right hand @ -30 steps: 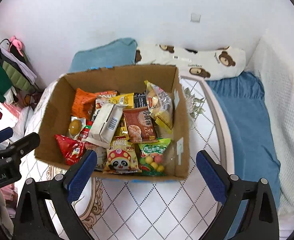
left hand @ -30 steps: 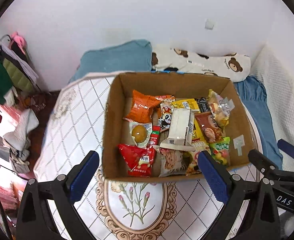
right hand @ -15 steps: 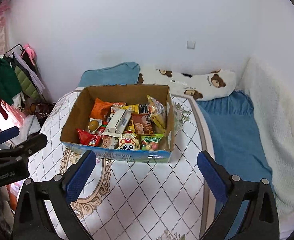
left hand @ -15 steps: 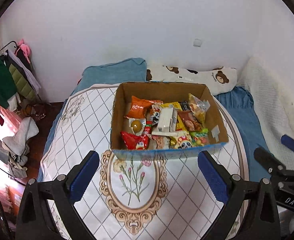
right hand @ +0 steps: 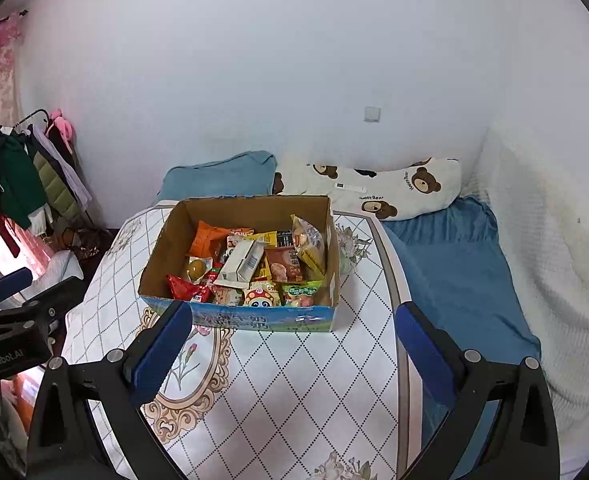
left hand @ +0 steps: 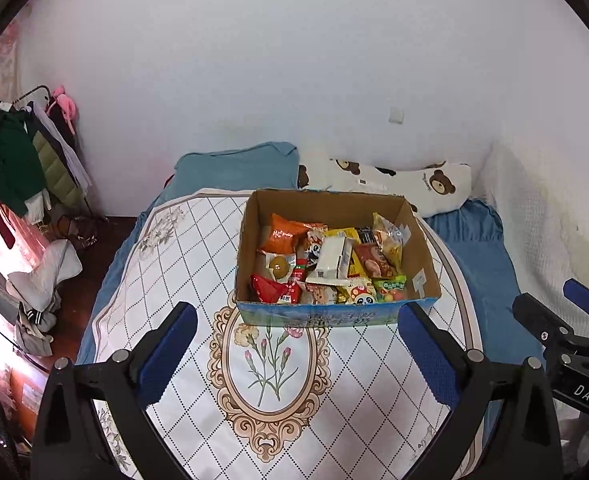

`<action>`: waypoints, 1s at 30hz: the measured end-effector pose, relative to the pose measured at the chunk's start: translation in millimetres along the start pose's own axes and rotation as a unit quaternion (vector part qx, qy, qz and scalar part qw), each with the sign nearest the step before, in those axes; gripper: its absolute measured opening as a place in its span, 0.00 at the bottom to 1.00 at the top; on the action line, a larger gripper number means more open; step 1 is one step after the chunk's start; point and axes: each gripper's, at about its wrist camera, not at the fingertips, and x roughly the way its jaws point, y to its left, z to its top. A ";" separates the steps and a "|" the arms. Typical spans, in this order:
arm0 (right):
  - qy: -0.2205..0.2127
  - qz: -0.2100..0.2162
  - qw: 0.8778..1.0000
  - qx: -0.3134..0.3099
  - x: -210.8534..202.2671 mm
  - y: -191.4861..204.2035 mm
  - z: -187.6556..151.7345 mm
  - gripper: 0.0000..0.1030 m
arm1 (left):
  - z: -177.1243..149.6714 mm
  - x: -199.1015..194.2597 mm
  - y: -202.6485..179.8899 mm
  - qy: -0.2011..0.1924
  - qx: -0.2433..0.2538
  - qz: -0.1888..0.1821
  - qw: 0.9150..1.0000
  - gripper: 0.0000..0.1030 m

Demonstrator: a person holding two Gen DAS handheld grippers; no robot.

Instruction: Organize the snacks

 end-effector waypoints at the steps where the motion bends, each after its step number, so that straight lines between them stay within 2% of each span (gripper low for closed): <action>1: -0.001 0.001 1.000 0.001 -0.1 -0.3 0.4 1.00 | -0.1 -0.4 -0.1 -0.001 0.001 0.000 1.000 1.00; 7: 0.002 0.000 1.000 0.008 11.1 -4.4 -0.9 1.00 | 1.0 11.2 -0.9 0.007 0.004 0.008 1.000 1.00; 12: 0.002 -0.010 1.000 0.022 41.8 -11.7 0.5 1.00 | 2.0 40.3 -3.0 0.011 0.007 0.017 1.000 1.00; 20: 0.002 -0.013 0.999 0.029 92.6 -16.6 1.1 1.00 | -2.0 91.6 -8.8 0.041 0.016 0.034 0.998 1.00; 30: 0.018 -0.020 0.999 0.026 128.8 -15.6 1.7 1.00 | 0.6 120.2 -11.4 0.052 0.017 0.041 0.998 1.00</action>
